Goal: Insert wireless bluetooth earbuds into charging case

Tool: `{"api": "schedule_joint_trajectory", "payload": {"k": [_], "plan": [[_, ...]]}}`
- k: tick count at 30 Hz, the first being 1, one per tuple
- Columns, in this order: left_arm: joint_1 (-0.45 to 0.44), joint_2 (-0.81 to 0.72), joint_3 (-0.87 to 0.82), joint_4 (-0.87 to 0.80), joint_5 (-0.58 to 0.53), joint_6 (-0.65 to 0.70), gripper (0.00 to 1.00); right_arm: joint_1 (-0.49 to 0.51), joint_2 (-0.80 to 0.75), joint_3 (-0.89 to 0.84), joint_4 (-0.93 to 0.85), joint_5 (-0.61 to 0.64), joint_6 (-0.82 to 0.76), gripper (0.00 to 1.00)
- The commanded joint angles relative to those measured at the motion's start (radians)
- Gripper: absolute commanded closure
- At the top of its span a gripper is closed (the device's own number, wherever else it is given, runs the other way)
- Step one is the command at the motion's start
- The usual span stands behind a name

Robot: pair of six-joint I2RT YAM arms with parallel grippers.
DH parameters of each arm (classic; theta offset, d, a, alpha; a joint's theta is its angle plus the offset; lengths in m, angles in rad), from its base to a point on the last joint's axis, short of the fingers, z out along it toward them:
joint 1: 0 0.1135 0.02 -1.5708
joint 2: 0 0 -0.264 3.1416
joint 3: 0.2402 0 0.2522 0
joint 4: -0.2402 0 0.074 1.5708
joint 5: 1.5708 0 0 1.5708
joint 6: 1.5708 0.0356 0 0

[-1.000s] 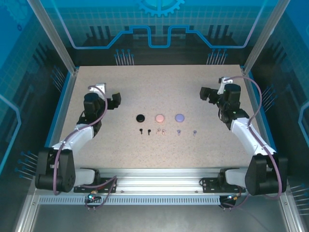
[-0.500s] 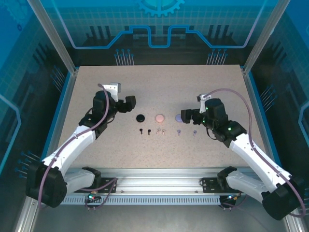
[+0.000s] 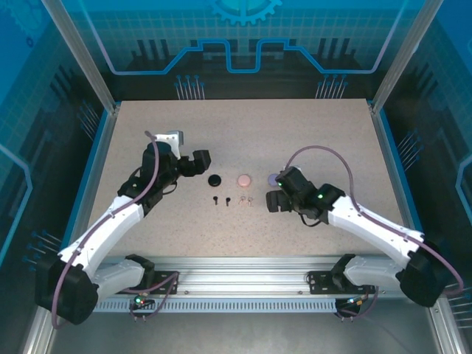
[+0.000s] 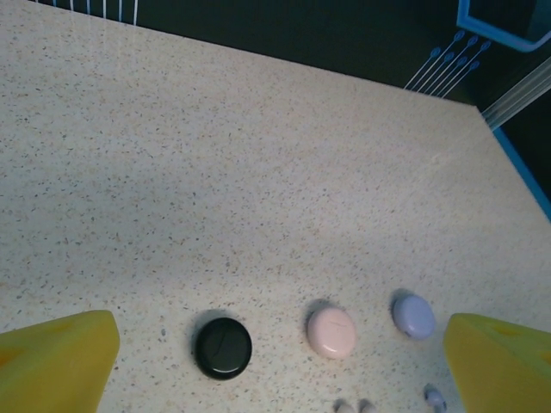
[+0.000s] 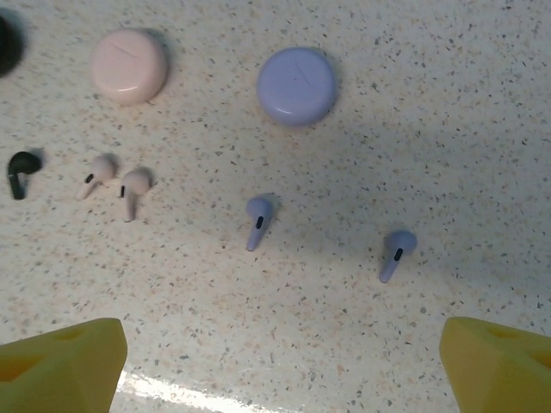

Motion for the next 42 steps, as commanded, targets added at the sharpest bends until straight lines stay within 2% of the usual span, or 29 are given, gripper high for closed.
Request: {"api": "schedule_joint_trajectory", "payload": {"k": [1, 5, 9, 11, 16, 19, 24, 33, 36, 42], "plan": [[-0.002, -0.035, -0.019, -0.005, -0.030, -0.072, 0.01, 0.011, 0.064, 0.094, -0.052, 0.059, 0.032, 0.05], [-0.002, -0.056, -0.017, -0.013, -0.089, -0.122, 0.01, 0.001, 0.164, 0.187, -0.073, 0.061, 0.008, 0.04], [-0.001, -0.079, -0.036, 0.039, -0.060, -0.074, 0.01, -0.013, 0.259, 0.283, -0.120, 0.065, 0.046, 0.04], [-0.001, -0.076, -0.023, 0.030, -0.044, -0.056, 0.01, -0.022, 0.299, 0.320, -0.146, 0.065, 0.094, 0.04], [-0.001, -0.035, 0.018, -0.013, -0.082, -0.074, 0.01, -0.037, 0.406, 0.414, -0.225, 0.067, 0.271, 0.02], [-0.001, -0.016, 0.012, 0.025, -0.082, -0.121, 0.01, -0.045, 0.479, 0.479, -0.264, 0.066, 0.357, 0.02], [-0.002, 0.041, 0.076, -0.057, -0.060, -0.178, 0.01, -0.059, 0.592, 0.567, -0.326, 0.071, 0.497, 0.03], [-0.005, 0.083, 0.084, -0.042, 0.010, -0.230, 0.01, -0.140, 0.678, 0.587, -0.297, -0.037, 0.655, 0.07], [-0.015, 0.097, 0.087, -0.027, 0.022, -0.237, 0.01, -0.167, 0.698, 0.586, -0.246, -0.094, 0.670, 0.08], [-0.043, 0.129, 0.108, -0.023, 0.022, -0.237, 0.01, -0.191, 0.777, 0.654, -0.256, -0.135, 0.682, 0.09]]}}
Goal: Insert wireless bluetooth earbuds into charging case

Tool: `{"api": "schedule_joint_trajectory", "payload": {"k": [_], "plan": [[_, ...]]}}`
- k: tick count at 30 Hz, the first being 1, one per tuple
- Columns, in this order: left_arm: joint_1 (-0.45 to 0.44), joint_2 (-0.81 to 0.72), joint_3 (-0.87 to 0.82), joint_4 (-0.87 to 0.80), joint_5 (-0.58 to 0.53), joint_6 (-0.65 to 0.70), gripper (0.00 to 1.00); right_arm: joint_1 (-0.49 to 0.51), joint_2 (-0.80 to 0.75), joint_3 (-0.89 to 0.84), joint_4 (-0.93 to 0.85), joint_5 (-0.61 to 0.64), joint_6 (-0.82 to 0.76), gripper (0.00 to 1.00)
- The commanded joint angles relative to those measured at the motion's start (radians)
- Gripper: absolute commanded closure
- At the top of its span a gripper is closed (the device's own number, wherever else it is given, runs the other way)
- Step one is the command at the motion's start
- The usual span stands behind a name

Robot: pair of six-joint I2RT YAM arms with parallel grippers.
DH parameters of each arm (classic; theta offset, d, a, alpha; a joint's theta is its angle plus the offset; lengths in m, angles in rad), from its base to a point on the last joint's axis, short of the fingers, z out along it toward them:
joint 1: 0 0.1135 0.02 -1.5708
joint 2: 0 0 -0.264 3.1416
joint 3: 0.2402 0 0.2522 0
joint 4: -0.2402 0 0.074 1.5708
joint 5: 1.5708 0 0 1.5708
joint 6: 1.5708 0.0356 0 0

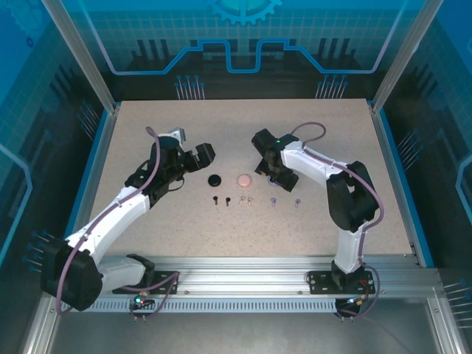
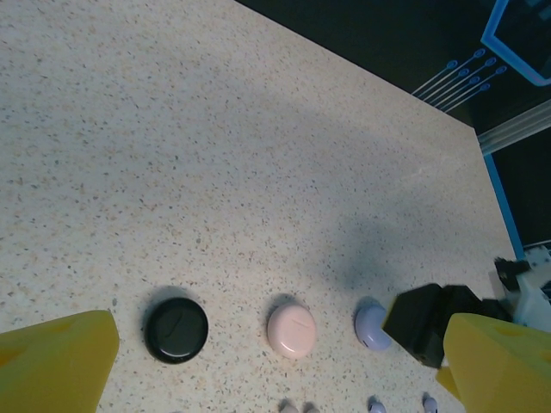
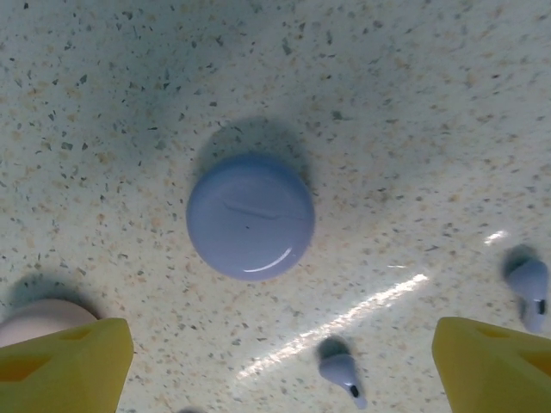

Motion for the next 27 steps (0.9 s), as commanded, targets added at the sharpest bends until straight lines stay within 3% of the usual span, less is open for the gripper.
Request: {"api": "schedule_joint_trajectory", "payload": {"k": [1, 27], "plan": [[-0.018, 0.019, 0.041, 0.012, 0.029, -0.015, 0.01, -0.013, 0.053, 0.054, -0.009, -0.043, 0.039, 0.10], [-0.048, 0.048, 0.075, 0.037, 0.055, -0.002, 0.01, -0.050, 0.175, 0.112, -0.003, -0.054, 0.051, 0.23]]}}
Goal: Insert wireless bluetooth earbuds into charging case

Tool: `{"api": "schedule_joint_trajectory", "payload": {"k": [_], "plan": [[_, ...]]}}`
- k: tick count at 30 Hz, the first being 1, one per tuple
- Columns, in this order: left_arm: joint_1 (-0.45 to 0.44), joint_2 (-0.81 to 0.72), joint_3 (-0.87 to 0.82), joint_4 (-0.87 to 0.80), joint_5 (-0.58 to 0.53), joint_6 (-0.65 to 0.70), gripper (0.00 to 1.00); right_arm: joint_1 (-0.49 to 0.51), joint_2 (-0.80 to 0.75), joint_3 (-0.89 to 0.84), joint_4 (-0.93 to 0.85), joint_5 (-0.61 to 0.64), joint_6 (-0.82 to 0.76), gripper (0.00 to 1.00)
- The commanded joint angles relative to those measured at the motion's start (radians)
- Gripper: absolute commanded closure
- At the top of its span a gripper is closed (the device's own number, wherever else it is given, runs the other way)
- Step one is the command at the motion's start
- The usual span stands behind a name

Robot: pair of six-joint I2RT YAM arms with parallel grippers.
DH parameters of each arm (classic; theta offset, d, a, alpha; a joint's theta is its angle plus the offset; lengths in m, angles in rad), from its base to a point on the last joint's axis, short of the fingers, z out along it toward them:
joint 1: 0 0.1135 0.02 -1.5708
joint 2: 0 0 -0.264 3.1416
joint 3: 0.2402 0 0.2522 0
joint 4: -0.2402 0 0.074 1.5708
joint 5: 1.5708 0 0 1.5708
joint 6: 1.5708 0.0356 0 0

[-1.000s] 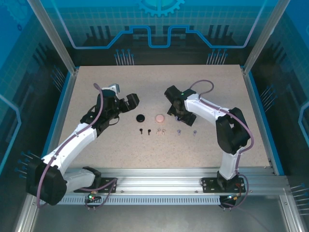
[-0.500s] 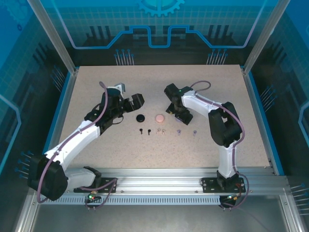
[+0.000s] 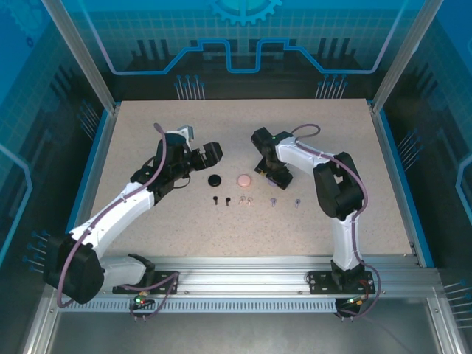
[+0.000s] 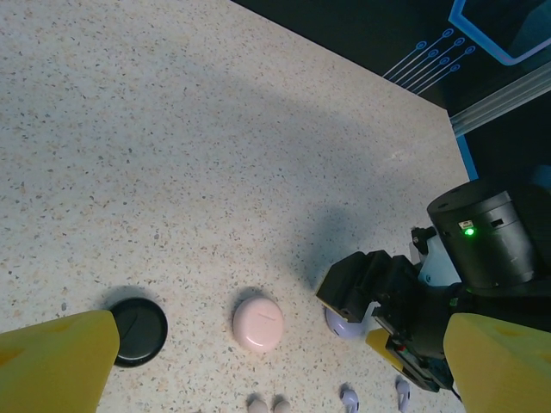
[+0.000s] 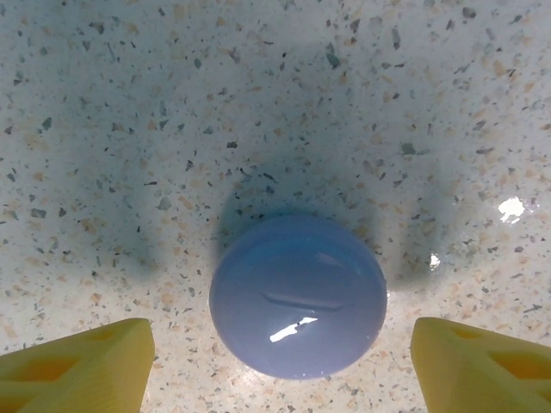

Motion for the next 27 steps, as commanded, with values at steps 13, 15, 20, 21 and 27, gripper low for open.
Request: {"api": "schedule_joint_trajectory", "payload": {"k": [13, 15, 20, 21, 27], "plan": [[-0.009, 0.011, 0.031, 0.033, 0.034, 0.002, 0.01, -0.022, 0.036, 0.015, -0.023, 0.017, 0.015, 0.28], [-0.010, 0.011, 0.031, 0.033, 0.035, 0.002, 0.01, -0.025, 0.039, 0.014, -0.022, 0.019, 0.012, 0.29], [-0.010, 0.015, 0.030, 0.037, 0.036, -0.004, 0.01, -0.031, 0.051, 0.011, -0.013, 0.012, 0.006, 0.30], [-0.011, 0.015, 0.029, 0.037, 0.038, -0.004, 0.01, -0.032, 0.055, 0.012, -0.010, 0.010, 0.003, 0.31], [-0.014, 0.017, 0.027, 0.037, 0.037, -0.003, 0.01, -0.030, 0.070, 0.011, 0.007, -0.004, 0.005, 0.35]]}}
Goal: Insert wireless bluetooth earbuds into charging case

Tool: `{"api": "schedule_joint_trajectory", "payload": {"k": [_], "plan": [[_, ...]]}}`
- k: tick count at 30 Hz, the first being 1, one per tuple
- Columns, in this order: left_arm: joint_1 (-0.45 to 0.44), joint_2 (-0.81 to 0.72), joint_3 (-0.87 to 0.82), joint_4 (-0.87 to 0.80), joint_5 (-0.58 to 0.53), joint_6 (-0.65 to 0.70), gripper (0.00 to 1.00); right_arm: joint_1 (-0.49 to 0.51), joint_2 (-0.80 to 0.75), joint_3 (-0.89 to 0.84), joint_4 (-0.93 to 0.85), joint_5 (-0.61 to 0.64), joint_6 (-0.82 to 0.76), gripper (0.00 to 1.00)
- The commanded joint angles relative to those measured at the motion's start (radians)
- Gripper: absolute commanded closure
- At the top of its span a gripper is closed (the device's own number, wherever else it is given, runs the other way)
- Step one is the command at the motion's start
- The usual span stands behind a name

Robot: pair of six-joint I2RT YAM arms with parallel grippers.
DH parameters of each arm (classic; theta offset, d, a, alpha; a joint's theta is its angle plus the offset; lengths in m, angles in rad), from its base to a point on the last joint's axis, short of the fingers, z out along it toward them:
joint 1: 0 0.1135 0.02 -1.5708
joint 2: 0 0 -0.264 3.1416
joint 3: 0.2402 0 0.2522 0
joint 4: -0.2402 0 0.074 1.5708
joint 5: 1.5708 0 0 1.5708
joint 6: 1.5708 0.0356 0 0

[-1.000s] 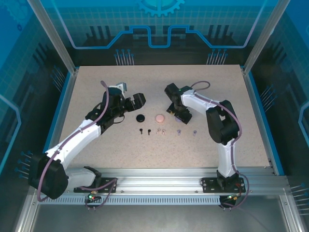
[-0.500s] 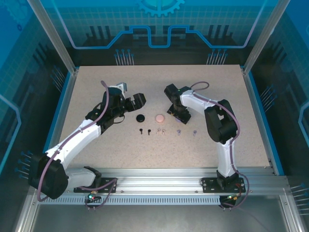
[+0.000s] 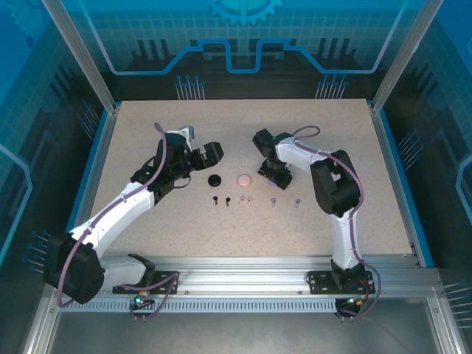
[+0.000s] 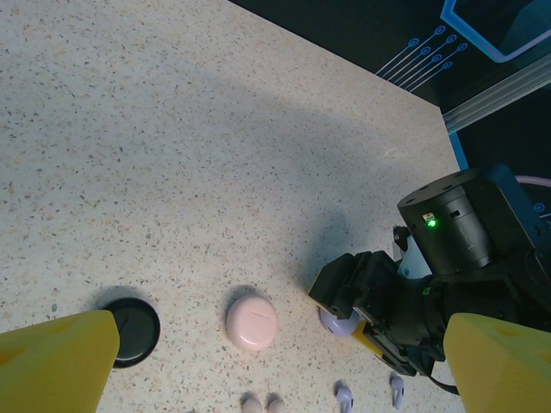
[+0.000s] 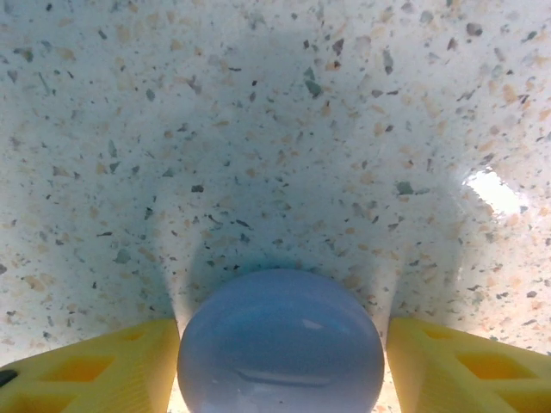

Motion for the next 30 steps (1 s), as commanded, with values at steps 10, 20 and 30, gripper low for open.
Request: {"api": "schedule_joint_trajectory", "payload": {"k": [10, 20, 30], "plan": [[-0.019, 0.009, 0.017, 0.029, 0.032, -0.004, 0.01, -0.005, 0.024, -0.003, 0.013, -0.007, -0.023, 0.52], [-0.025, -0.020, -0.075, 0.134, 0.079, -0.058, 0.01, 0.005, -0.107, -0.080, 0.083, -0.025, -0.079, 0.63], [-0.052, 0.000, -0.199, 0.400, 0.177, -0.089, 0.01, 0.025, -0.275, -0.081, 0.096, -0.057, -0.022, 0.62]]}}
